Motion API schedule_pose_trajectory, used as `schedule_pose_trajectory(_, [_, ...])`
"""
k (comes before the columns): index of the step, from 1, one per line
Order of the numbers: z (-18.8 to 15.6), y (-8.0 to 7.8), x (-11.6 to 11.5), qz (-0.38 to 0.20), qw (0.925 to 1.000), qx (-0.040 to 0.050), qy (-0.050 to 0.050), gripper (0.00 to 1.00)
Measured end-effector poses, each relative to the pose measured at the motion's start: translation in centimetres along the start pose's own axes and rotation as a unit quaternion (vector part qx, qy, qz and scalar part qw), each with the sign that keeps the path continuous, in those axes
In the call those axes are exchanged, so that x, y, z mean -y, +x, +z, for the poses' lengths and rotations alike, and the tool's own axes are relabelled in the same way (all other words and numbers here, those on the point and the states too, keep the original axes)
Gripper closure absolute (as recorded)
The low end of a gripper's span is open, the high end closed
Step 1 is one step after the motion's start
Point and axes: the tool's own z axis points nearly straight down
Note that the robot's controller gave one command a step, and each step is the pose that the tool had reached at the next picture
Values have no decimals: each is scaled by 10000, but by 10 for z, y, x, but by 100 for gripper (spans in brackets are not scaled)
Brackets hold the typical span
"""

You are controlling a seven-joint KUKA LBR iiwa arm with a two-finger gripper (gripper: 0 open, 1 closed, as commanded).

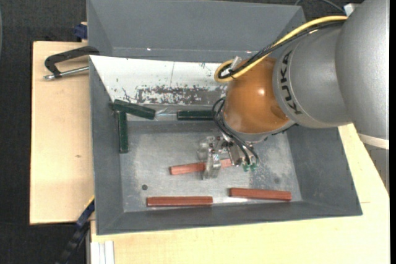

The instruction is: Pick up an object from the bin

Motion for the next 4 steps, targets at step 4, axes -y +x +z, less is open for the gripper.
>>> schedule_pose_trajectory(4, [-142, -37, -9, -742, 9972, -36, -7, 100])
